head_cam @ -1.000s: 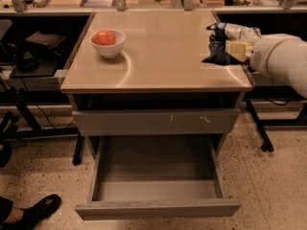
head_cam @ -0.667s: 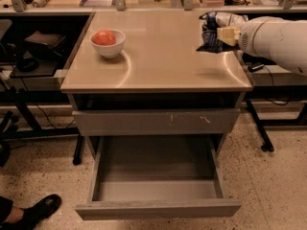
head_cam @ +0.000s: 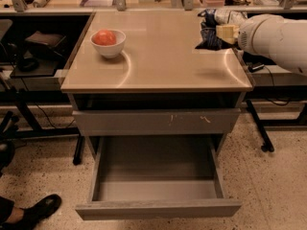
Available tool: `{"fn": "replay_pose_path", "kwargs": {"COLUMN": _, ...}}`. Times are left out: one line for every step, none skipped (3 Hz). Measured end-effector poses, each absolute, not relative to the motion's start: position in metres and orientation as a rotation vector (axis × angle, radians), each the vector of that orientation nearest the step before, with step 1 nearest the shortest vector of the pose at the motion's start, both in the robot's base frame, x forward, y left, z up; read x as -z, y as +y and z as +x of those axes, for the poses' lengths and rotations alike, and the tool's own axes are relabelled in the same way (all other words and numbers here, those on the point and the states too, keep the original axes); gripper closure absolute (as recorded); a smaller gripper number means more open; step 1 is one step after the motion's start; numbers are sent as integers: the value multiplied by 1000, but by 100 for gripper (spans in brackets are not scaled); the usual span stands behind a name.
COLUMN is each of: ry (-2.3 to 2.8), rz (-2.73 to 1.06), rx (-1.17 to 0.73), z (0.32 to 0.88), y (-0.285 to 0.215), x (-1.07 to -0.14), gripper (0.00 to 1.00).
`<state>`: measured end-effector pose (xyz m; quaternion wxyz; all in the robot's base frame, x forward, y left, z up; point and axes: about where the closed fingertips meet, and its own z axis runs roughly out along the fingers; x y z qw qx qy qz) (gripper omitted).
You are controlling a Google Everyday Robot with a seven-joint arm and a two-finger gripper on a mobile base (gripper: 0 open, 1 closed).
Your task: Pick blue chip bag from middle drawer and place on counter
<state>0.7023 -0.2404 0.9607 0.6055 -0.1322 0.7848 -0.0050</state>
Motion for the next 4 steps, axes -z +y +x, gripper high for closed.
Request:
{"fn": "replay_pose_path", "kwargs": {"ry": 1848, "rz": -390, "rx": 11, "z": 733, "y": -219, "x": -949, "gripper": 100}}
{"fn": "replay_pose_path", "kwargs": {"ry": 1941, "rz": -516, "rx": 10, "z": 776, "y": -193, "x": -924, "gripper": 100}}
{"fn": "replay_pose_path", "kwargs": {"ry": 2034, "rz": -648, "rx": -8, "z": 804, "y": -173, "x": -892, "gripper": 100}}
{"fn": "replay_pose_path", "kwargs": {"ry": 2136, "rz": -760, "rx": -82, "z": 800, "y": -161, "x": -849, "gripper": 100}}
